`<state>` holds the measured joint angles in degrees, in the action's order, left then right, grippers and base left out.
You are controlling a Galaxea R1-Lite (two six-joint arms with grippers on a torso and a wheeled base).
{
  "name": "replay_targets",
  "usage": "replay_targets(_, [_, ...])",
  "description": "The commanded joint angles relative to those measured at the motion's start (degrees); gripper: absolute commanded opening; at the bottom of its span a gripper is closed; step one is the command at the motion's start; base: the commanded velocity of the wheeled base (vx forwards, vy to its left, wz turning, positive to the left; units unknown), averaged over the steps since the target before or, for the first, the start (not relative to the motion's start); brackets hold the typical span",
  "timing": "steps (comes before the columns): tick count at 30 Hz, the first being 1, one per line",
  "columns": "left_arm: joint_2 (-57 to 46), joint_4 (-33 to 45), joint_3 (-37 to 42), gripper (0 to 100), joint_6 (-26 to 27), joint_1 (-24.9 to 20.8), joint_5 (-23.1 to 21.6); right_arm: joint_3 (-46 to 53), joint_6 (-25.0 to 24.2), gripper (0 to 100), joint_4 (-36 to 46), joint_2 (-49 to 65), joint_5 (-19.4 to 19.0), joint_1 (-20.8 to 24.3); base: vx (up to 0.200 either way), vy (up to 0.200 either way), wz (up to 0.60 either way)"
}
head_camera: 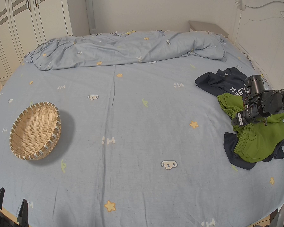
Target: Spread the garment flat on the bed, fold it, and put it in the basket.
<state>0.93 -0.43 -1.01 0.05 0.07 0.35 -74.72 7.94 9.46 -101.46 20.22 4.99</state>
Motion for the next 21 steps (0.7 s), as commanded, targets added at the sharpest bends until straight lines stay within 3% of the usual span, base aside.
replay_targets(1, [-0.9,0.0,1.0,100,0.0,0.0,0.1,0.0,0.0,100,-0.1,-0.6,0.0,-0.6,0.000,0.000,0.00])
replay_targets(12, [-0.9,0.0,1.0,100,0.0,0.0,0.0,0.1,-0.2,100,-0.3,-0.9,0.1,-1.6,0.000,0.000,0.00])
replay_targets(13, [-0.9,0.0,1.0,100,0.0,0.0,0.0,0.1,-0.2,0,-0.3,-0.9,0.1,-1.6,0.000,0.000,0.00])
replay_targets(21, [-0.9,0.0,1.0,100,0.0,0.0,0.1,-0.3,-0.2,0,-0.8,-1.2,0.1,-2.2,0.000,0.000,0.00])
